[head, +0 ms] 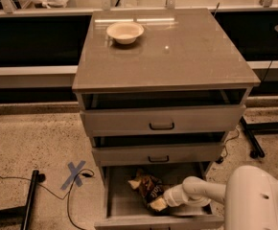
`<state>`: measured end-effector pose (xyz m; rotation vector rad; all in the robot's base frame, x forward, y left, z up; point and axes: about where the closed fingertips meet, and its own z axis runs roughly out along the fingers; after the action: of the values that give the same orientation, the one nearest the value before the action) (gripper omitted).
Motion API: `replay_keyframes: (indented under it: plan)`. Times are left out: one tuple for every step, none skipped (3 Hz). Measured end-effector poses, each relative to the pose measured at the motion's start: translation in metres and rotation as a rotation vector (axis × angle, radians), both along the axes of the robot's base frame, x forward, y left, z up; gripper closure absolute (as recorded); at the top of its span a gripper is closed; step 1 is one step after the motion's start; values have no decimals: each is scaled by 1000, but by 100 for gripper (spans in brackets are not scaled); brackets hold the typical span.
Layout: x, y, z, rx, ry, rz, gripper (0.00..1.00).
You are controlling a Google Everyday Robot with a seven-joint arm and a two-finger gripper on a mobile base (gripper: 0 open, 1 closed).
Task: Pick brown chip bag from bottom drawer and place on counter
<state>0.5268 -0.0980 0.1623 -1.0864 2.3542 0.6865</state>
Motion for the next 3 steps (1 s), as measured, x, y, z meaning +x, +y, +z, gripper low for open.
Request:
replay_keyframes:
  plan:
    - [0,14,1,24,10,26,68]
    - [5,20,32,139,-50,60,92]
    - [6,1,84,338,-187,50,100]
